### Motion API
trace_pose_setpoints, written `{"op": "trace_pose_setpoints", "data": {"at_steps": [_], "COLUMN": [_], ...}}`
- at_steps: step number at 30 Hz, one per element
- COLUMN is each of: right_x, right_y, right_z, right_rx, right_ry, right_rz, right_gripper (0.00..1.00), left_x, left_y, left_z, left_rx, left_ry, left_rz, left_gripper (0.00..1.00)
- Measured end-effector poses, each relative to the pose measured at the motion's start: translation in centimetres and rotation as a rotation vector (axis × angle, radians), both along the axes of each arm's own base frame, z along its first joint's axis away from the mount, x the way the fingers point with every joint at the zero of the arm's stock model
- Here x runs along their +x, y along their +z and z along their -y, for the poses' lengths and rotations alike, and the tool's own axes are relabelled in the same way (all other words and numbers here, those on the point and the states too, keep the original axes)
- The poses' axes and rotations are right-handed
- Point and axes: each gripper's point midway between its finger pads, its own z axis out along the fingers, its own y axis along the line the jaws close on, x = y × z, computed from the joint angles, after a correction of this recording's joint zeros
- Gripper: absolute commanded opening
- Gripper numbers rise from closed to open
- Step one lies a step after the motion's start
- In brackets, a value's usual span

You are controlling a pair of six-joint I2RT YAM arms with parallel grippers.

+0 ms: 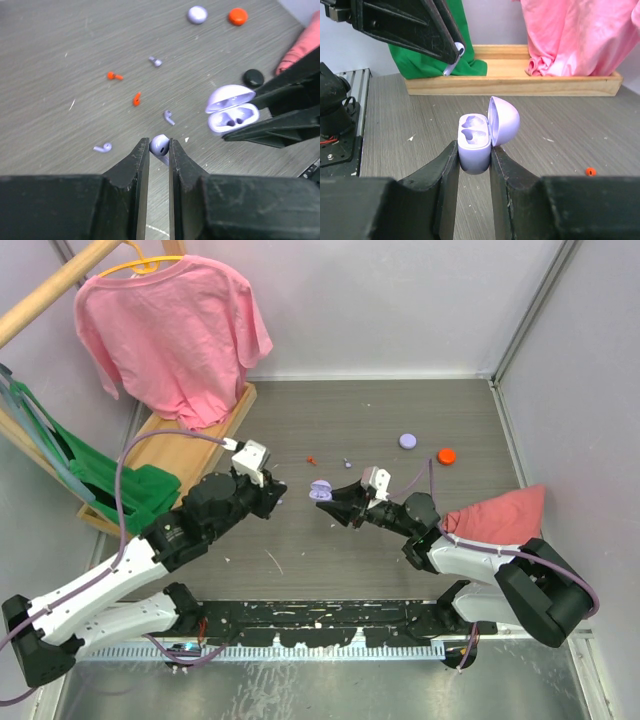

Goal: Insert the wireless bluetooth earbuds into the charging case
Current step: Place the earbud in the charging case.

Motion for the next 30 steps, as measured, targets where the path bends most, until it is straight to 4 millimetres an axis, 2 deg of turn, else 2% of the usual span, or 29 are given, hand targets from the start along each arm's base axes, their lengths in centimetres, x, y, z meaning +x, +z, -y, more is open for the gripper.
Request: {"op": "trace_pose_setpoints", "data": {"at_steps": [7,17,30], "right_x": [-0.4,-0.8,-1.2], "right_y": [1.3,2.0,3.4], "right_z": [-0.1,-0.3,-0.3], "right_rx": [0.035,0.050,0.109], "right_ry": [0.023,0.047,0.061], "right_rz": [0.049,0.060,0.041], "right_gripper": [0.02,0.01,0.01], "left_x": [-1.2,-2.1,-2.7], "left_y": [2.5,4.6,4.0], "left_z": [3.0,5.6,7.6], "left_rx": [-0.052,-0.109,-0.104], "left_ry": [-0.149,-0.301,-0.400], "left_rz": [0.142,0.308,0.392], "left_gripper": [0.02,0.01,0.01]}}
